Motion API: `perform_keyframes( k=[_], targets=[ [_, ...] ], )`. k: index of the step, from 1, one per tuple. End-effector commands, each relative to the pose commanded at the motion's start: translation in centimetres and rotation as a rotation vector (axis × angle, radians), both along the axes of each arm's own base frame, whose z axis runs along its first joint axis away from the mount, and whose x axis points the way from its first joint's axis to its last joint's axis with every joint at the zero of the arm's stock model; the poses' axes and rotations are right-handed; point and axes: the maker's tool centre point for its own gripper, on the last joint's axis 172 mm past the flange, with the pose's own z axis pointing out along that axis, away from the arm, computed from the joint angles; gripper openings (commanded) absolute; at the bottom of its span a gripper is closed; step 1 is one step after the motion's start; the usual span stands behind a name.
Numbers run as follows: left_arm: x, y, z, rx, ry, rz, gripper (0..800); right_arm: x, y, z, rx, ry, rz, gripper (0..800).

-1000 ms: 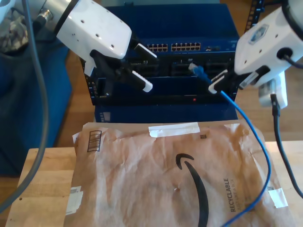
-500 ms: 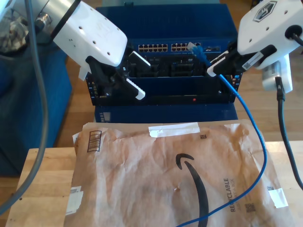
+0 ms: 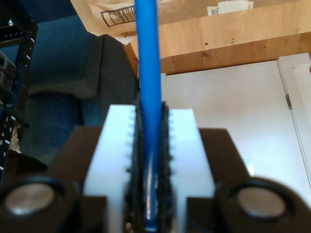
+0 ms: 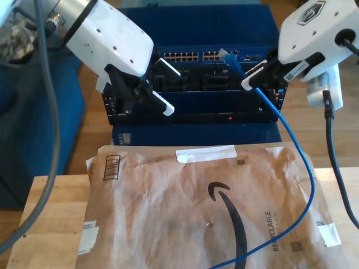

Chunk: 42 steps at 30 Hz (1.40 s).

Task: Grab the cable and plug it in

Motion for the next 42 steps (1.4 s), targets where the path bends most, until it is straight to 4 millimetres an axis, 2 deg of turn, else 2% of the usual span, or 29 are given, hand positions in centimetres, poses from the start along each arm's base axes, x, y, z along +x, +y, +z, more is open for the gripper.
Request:
perform_keyframes(
  k=[9,17,26,33,36,42],
  targets=[
    [0.0,-0.2,0.0,-0.004,0.001,0.000,797,-0.1,0.4,-0.1,0.018,0.010,0.003,2],
    [0.1,-1.6,1.7,-0.045,-0.023,-0.010,797,-0.1,0.7,-0.3,0.020,0.017,0.008,2],
    [0.3,-1.6,2.4,-0.048,-0.038,-0.012,797,0.0,0.8,-0.8,0.020,0.029,0.010,2],
    [0.3,-1.7,2.9,-0.053,-0.047,-0.011,797,-0.6,1.0,-3.2,0.015,0.080,0.016,2],
    [0.3,-2.1,3.9,-0.078,-0.057,-0.013,797,-0.9,1.1,-4.1,0.013,0.100,0.018,2],
    [0.3,-2.3,4.1,-0.089,-0.056,-0.014,797,-0.9,1.0,-4.3,0.013,0.102,0.018,2]
  ],
)
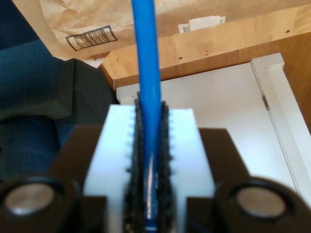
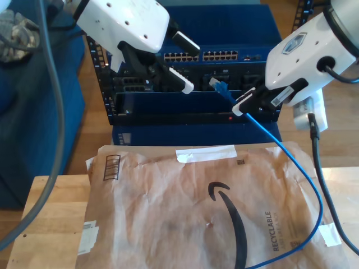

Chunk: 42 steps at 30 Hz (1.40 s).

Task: Grab the cable and plug it in

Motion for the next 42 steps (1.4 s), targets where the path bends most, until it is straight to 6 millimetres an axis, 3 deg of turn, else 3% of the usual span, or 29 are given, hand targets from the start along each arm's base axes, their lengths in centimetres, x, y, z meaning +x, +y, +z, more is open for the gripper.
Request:
perform_keyframes(
  k=[12,26,35,42],
  targets=[
    [-0.4,-0.3,0.0,-0.012,0.011,-0.012,797,0.0,0.3,-0.1,0.002,0.000,0.005,2],
    [-0.5,-0.6,-0.1,-0.012,0.013,-0.018,797,0.8,2.2,2.2,0.068,-0.017,0.016,2],
    [-0.6,-0.6,-0.1,-0.012,0.013,-0.021,795,1.7,2.6,1.6,0.068,-0.021,0.010,2],
    [-0.6,-0.8,0.1,-0.022,0.015,-0.021,708,1.7,3.0,1.8,0.066,-0.025,0.022,2]
  ],
)
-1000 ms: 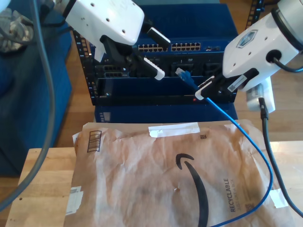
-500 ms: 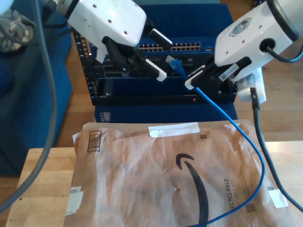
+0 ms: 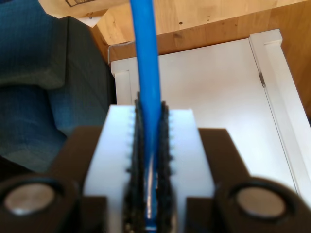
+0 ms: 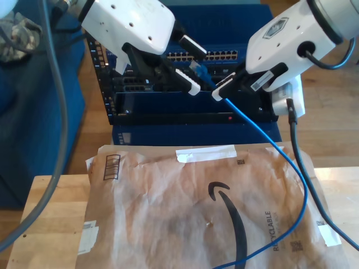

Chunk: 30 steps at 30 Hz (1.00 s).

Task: Grab the cable and plug it in

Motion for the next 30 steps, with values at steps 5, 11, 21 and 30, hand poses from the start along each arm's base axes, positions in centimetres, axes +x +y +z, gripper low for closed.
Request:
perform_keyframes(
  k=[5,11,21,30],
  targets=[
    [0.03,0.00,-0.05,0.000,0.001,0.001,680,-0.04,-0.01,-0.01,0.000,0.000,0.000,2],
    [0.01,0.06,-0.11,0.000,0.002,0.003,602,-0.38,-0.19,-0.08,-0.006,-0.003,0.004,2],
    [0.36,0.23,-0.11,-0.002,-0.003,0.014,423,-0.79,-0.30,0.07,-0.010,-0.009,0.006,2],
    [0.52,0.33,-0.13,-0.001,-0.007,0.018,290,-0.79,-0.30,0.07,-0.010,-0.009,0.006,2]
  ],
)
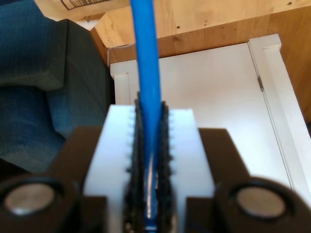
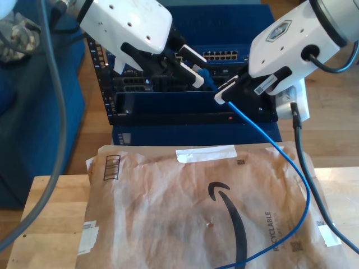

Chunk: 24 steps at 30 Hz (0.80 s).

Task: Grab the cable and plug it in

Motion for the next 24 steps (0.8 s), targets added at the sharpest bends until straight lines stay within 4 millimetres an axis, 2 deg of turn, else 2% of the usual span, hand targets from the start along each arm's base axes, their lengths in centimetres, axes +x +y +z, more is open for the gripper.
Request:
perform_keyframes(
  k=[6,12,15,20,21,22,23,24],
  targets=[
    [0.12,0.09,-0.02,0.001,-0.003,0.003,182,0.04,0.02,0.04,0.002,-0.001,-0.001,2],
    [0.37,0.17,0.00,0.000,-0.011,0.008,141,0.04,0.02,0.04,0.002,-0.001,-0.001,2],
    [0.62,0.28,-0.01,0.001,-0.022,0.011,47,-0.04,0.08,0.03,0.002,0.000,0.002,7],
    [0.90,0.37,-0.53,-0.002,-0.025,0.018,5,0.00,0.08,0.04,0.002,-0.001,0.000,41],
    [0.89,0.37,-0.59,-0.002,-0.025,0.016,2,0.00,0.15,0.09,0.005,0.001,0.001,110],
    [0.84,0.36,-0.59,-0.002,-0.024,0.015,2,-0.06,0.15,0.01,0.004,0.003,0.003,331],
    [0.84,0.36,-0.59,-0.002,-0.024,0.015,2,-0.18,0.32,-0.06,0.005,0.007,0.010,602],
    [0.83,0.36,-0.65,-0.002,-0.023,0.015,2,-0.47,0.83,-0.12,0.005,0.008,0.025,678]
  ],
)
